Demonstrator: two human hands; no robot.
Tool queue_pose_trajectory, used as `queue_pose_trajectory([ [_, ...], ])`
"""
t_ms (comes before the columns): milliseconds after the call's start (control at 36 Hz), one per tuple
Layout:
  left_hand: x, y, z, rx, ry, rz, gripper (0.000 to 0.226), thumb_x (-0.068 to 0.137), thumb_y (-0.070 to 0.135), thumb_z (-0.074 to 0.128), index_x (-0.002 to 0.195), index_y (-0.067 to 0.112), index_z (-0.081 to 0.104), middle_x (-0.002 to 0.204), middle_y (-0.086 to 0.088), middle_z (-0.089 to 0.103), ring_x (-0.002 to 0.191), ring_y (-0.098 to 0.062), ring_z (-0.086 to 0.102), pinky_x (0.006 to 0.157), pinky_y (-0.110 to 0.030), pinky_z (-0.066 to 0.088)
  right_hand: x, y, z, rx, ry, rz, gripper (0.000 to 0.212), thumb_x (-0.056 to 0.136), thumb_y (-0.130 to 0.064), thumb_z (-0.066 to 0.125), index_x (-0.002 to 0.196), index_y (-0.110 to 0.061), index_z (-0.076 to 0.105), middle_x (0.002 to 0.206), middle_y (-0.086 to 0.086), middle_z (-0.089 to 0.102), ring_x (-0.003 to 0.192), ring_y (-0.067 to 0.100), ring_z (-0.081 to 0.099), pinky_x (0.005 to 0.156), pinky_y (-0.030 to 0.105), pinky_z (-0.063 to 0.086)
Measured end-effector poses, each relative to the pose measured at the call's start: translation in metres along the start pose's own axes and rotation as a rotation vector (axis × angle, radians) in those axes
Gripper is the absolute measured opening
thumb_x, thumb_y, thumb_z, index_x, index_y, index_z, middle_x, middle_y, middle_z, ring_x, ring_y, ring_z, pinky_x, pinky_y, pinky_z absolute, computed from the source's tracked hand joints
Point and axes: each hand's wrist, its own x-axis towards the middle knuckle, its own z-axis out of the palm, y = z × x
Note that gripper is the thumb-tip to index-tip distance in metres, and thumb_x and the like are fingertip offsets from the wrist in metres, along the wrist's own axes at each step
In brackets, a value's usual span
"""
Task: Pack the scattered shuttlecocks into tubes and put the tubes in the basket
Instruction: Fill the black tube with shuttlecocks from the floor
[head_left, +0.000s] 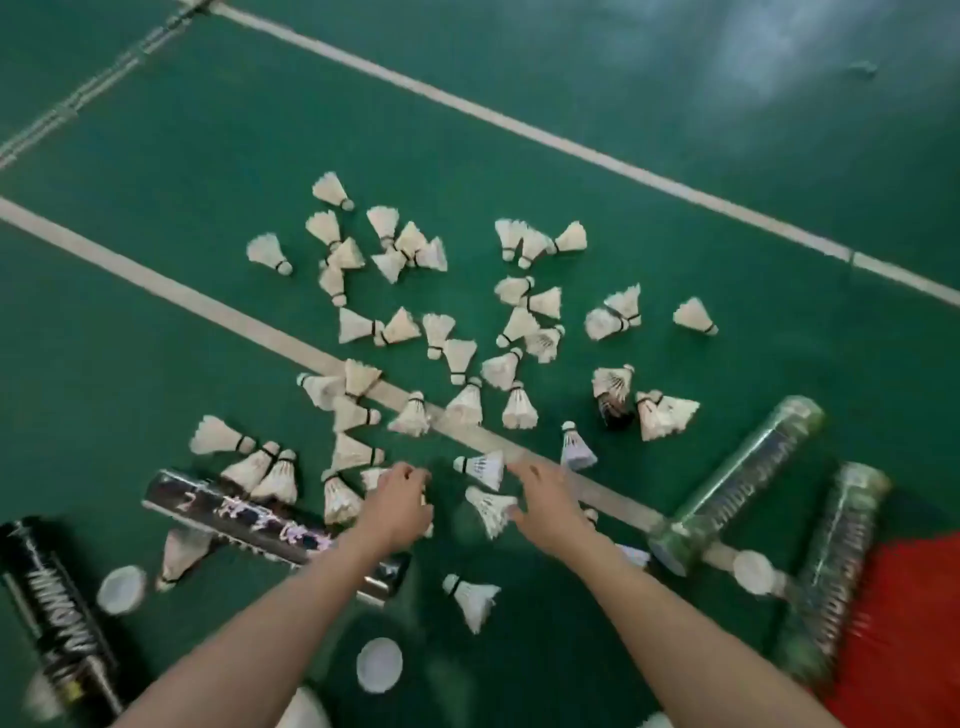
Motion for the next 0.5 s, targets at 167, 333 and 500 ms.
queue_pose_trajectory([
  [167,0.042,-0.036,0.075,0.136,0.026,0.058,0.051,0.086,0.023,0.056,0.135,0.015,0.045,0.142,-0.014,0.036,0.129,-0.032,0.037,0.105,-0.044,0.037,0.046,0.03,0.081,0.066,0.042,0.028,0.063,0.094,-0.027,0.054,0.148,-0.014,0.025,0.145,0.012,0.032,0.131,0.029,0.033,0.103,0.039,0.036],
  [333,0.069,-0.056,0.103,0.214,0.096,0.181,0.047,0.087,0.03,0.056,0.131,0.014,0.049,0.135,-0.01,0.038,0.129,-0.029,0.036,0.108,-0.043,0.033,0.088,0.036,0.109,0.251,0.131,-0.03,0.063,0.096,-0.028,0.054,0.149,-0.028,0.02,0.15,0.007,0.026,0.135,0.029,0.031,0.104,0.038,0.033],
  [500,0.055,-0.081,0.082,0.287,0.155,0.402,0.046,0.087,0.06,0.052,0.11,0.02,0.057,0.11,0.001,0.053,0.102,-0.017,0.05,0.091,-0.033,0.042,0.111,0.028,0.127,0.278,0.185,-0.045,0.051,0.097,-0.021,0.049,0.144,-0.02,0.032,0.139,0.01,0.043,0.124,0.027,0.041,0.1,0.039,0.038],
])
